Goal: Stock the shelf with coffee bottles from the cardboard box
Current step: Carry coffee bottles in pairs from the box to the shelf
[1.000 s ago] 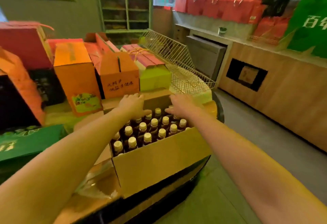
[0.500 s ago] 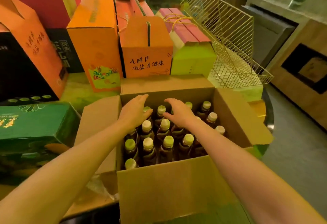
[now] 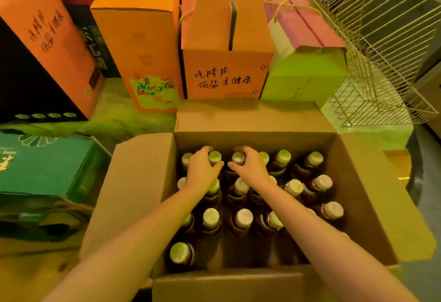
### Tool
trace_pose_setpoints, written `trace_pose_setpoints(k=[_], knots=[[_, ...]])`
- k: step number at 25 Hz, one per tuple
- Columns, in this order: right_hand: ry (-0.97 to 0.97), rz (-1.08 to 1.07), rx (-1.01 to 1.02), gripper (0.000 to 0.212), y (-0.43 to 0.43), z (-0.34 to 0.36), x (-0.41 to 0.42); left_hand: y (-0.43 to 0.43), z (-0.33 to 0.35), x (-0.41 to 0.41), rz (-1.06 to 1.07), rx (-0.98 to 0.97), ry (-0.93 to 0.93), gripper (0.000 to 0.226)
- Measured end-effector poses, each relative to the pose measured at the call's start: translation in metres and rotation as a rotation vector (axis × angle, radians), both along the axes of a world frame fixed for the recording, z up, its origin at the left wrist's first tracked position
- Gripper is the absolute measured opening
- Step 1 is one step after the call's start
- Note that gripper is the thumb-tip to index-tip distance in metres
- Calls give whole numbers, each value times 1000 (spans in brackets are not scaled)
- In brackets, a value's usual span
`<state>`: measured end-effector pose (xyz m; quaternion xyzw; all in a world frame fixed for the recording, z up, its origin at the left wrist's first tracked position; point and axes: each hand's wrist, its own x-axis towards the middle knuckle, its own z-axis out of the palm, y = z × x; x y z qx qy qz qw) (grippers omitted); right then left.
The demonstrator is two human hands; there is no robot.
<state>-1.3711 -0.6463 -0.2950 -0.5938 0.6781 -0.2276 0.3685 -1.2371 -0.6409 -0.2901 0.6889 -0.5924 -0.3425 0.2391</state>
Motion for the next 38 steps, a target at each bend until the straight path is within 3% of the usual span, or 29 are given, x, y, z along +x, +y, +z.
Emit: trace_pose_setpoints(k=[3,6,13,16,20,24,30,38], knots=[[-108,-93,23,42,-5,-6,-3,-9,-10,-3,46,90,39,46],[-162,-79,82,46,-4,-16,-4,-16,-16,-2,86,139,81,45],[-471,-261,294,45,-4,-30,-6,-20,-17,0,-48,201,-33,56],[-444,-200,323,51,-6,-32,-11,-25,-21,2,-59,266,-71,58],[-190,-117,178,48,-5,-42,-12,-27,-22,-2,-60,276,-136,49],[-238,-166,98,40,3,-40,-9,-18,-23,-4,14,225,-24,41],[-316,-121,-63,37,7,10,-11,1,13,5,13,-6,102,41],[-521,22,-325,34,0,139,-27,10,143,5,112,-208,585,28]])
